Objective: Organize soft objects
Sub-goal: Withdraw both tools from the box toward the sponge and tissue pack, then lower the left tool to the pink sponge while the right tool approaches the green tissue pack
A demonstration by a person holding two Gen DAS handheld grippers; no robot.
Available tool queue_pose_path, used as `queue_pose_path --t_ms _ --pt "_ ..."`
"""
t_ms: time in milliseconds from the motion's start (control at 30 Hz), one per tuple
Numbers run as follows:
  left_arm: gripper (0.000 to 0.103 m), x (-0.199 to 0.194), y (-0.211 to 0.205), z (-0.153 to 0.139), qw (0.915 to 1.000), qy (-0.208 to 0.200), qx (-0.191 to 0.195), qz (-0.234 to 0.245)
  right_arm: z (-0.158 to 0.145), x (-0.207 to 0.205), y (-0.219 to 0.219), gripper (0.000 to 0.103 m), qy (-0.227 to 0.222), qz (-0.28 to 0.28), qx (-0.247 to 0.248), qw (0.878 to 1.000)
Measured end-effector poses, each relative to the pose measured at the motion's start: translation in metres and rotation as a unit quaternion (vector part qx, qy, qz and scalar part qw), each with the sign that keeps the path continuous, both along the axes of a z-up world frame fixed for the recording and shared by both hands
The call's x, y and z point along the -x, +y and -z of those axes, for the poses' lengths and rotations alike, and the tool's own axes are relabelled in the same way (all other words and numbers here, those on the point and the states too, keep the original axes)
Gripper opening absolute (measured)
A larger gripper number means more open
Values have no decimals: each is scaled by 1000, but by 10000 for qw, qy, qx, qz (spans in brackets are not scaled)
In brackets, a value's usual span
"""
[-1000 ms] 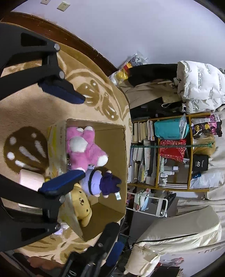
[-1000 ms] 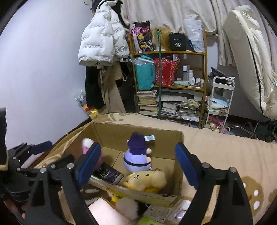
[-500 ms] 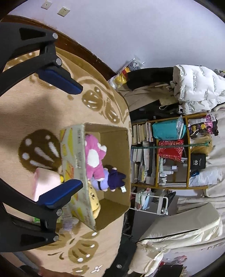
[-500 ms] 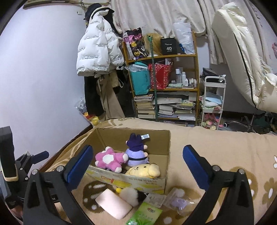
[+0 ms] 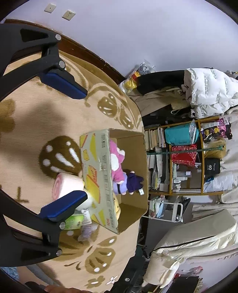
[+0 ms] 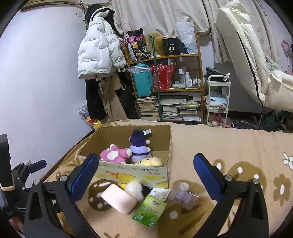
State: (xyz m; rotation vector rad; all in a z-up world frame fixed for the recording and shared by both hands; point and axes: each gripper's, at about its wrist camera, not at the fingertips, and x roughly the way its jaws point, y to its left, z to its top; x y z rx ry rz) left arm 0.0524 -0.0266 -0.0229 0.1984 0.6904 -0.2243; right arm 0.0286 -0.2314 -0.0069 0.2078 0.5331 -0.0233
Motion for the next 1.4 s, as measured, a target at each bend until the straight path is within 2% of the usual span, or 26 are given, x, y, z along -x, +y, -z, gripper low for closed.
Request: queue_pose_path --t_ms 333,667,1100,1400 --pt "99 12 -3 -1 9999 -51 -87 34 2 10 1 103 72 40 46 10000" --pt "99 7 -3 8 9998 -22 -187 -79 10 19 -3 103 181 84 19 9998" --pt "99 -6 -28 23 9986 -60 -476 240 23 -1 -10 103 478 195 -140 9986" --pt "99 -20 -45 36 9974 -146 -615 338 43 -18 -12 103 914 162 -161 9956"
